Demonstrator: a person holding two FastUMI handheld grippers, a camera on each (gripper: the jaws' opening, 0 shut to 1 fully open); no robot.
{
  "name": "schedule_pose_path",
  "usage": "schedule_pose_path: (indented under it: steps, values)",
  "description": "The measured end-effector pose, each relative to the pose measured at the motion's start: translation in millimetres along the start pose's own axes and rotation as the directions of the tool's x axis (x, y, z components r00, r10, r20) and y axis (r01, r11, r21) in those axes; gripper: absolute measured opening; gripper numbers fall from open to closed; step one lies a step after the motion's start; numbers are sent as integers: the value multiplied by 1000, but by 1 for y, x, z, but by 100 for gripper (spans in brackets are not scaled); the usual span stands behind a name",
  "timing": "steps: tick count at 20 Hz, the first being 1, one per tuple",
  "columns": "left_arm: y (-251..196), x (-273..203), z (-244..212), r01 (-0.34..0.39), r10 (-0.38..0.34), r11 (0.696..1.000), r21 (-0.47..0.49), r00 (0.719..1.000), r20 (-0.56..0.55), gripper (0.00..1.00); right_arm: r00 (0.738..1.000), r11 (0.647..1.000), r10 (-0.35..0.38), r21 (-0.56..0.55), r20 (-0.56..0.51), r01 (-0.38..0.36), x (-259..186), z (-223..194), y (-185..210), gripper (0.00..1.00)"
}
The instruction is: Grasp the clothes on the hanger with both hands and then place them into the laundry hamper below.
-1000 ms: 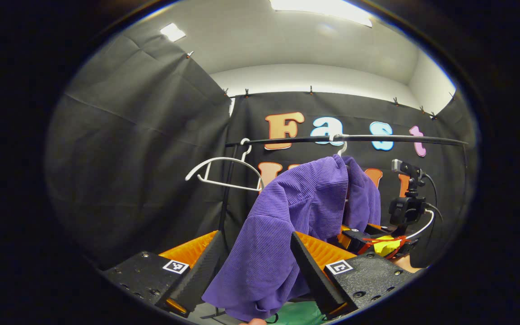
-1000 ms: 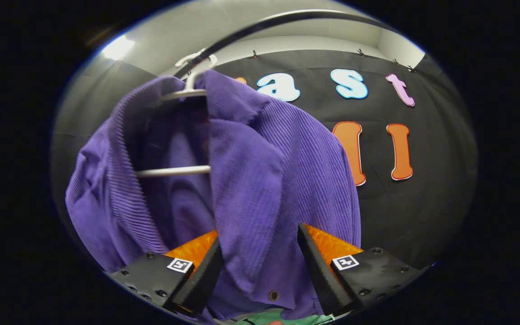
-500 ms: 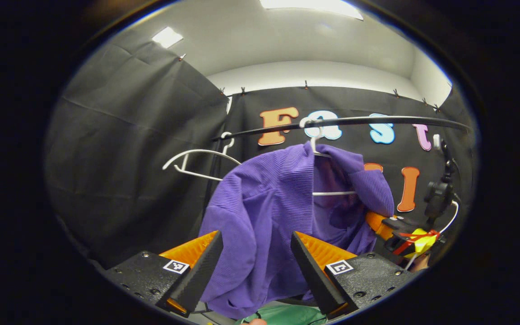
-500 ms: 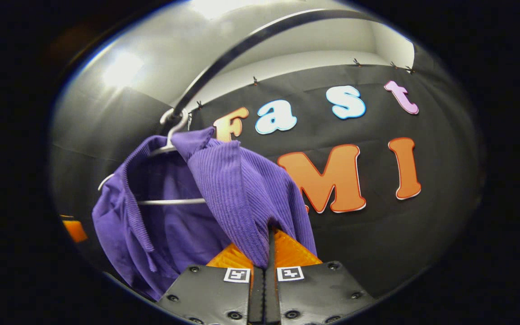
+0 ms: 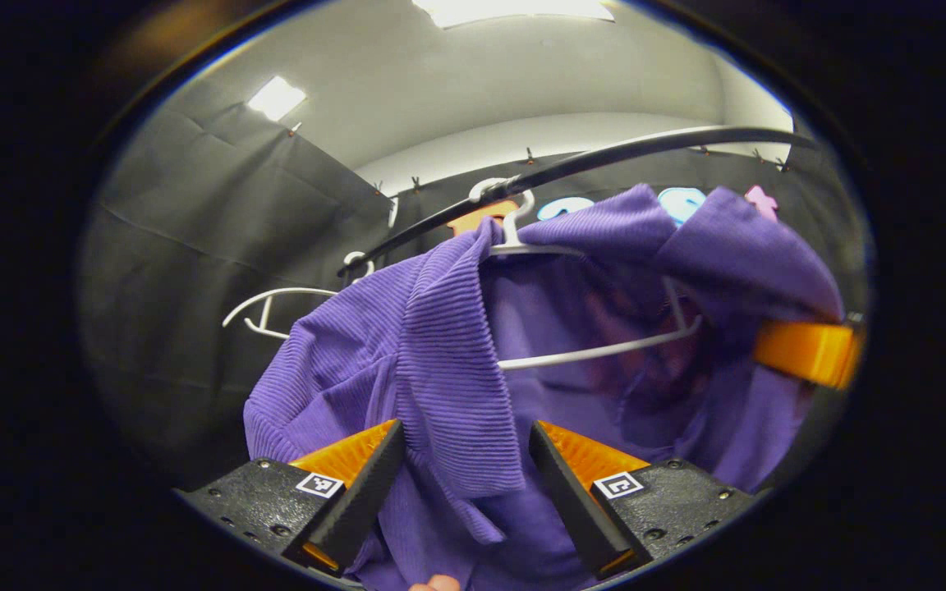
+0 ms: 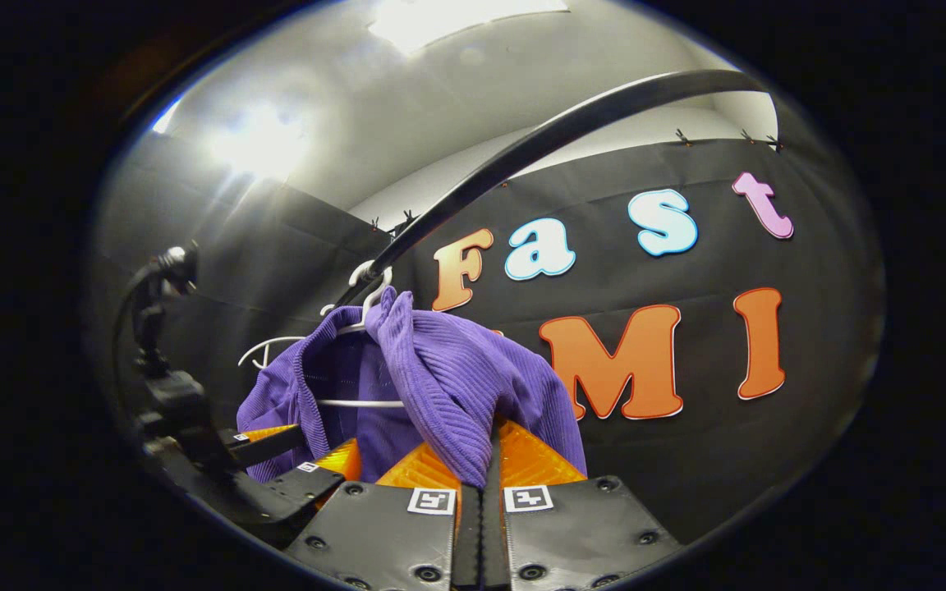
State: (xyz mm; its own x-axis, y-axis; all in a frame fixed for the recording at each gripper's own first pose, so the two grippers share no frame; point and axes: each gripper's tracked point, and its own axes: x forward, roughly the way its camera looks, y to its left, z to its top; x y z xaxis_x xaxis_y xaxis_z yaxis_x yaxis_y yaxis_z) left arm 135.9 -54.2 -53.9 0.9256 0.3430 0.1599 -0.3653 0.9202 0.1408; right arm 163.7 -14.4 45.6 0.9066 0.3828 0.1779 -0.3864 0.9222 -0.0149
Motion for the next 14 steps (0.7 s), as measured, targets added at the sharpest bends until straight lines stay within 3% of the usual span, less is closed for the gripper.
schedule_pose_path:
  steps: [2, 5, 7, 9, 13, 14]
  values:
    - [24, 11, -13, -111, 108, 992, 55, 993, 52, 95, 1000, 1000, -11, -6, 1, 11, -1, 1, 1, 8]
    - [62, 10, -41, -198, 190, 964, 175, 980, 61, 96, 999, 999, -46, 5, 13, 46, 0, 1, -1, 8]
    - [90, 7, -49, -222, 217, 955, 197, 975, 47, 98, 997, 997, -74, 10, 10, 74, 3, -4, -4, 8]
    - [103, 12, -40, -193, 189, 964, 184, 981, 40, 95, 995, 995, -97, 18, 12, 96, 8, -6, -7, 8]
    - [106, 0, 2, -30, 25, 988, 151, 999, 31, 13, 989, 989, -145, -9, 20, 145, 14, -7, -12, 8]
    - [102, -4, 14, 16, -21, 990, 141, 999, 35, 9, 987, 987, -159, -14, 27, 160, 15, -6, -13, 8]
